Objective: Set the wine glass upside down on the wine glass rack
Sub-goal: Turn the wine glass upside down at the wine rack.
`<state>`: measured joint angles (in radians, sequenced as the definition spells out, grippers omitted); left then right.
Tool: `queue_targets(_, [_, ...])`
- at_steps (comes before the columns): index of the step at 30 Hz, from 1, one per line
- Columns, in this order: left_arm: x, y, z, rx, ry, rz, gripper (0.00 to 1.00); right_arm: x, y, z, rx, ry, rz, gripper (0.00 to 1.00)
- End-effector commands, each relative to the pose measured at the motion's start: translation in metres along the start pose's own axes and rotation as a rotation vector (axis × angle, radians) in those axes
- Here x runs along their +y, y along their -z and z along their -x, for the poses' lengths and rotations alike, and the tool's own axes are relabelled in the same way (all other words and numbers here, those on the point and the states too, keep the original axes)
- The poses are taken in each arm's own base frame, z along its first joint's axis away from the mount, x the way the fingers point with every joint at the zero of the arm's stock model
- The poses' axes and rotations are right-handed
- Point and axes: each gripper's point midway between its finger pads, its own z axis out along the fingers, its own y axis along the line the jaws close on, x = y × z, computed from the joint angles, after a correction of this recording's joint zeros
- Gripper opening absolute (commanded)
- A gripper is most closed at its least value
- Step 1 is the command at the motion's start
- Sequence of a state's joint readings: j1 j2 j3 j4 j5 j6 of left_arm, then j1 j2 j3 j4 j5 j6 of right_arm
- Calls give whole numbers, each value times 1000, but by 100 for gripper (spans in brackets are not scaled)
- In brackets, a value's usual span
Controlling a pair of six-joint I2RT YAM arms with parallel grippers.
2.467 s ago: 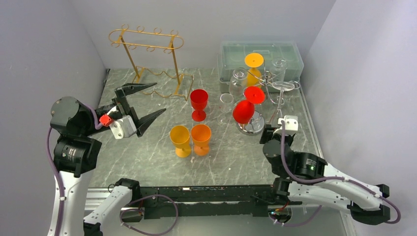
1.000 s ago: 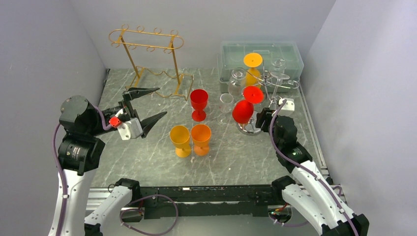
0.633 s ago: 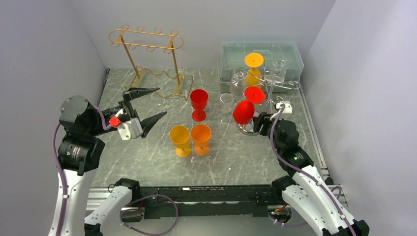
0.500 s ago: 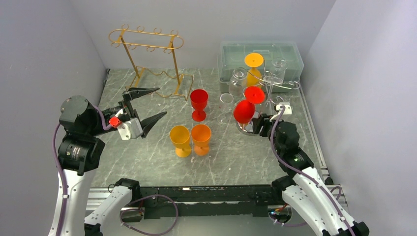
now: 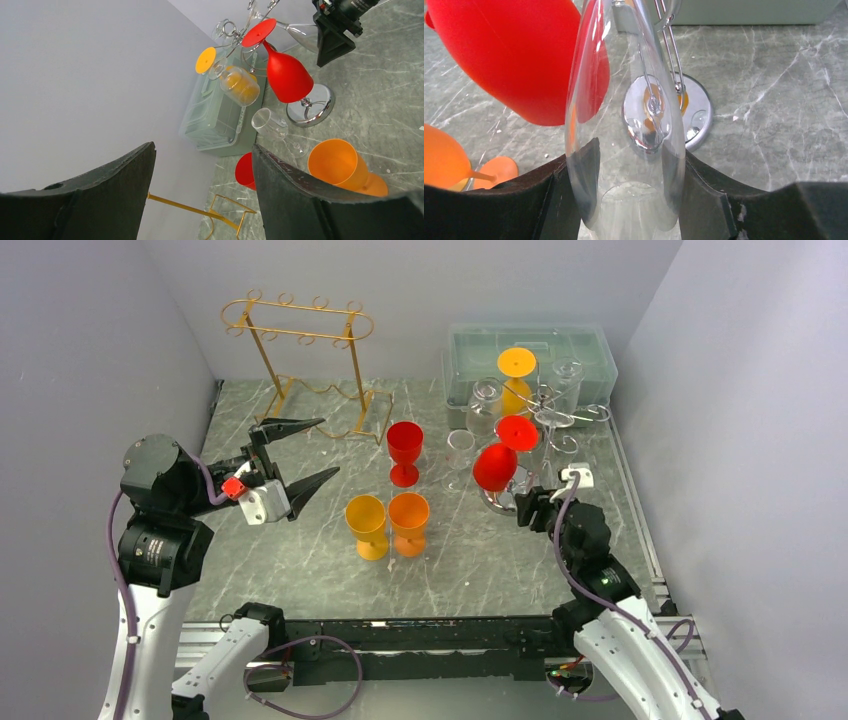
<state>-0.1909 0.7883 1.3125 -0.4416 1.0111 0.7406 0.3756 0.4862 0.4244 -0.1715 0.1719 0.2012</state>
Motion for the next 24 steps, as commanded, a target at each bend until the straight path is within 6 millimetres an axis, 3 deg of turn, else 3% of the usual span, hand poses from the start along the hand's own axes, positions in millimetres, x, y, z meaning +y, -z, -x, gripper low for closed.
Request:
queue_targets(1, [2,1,3,-4,-28,7,75,4,7,18,-85,-5,28,0])
queue_targets(11, [2,1,3,-4,-28,7,75,-2,19,23,-152,-48,7,0])
queue_targets(24, [2,1,3,-4,-28,7,75,-18,21,14,-185,-230,-92,0])
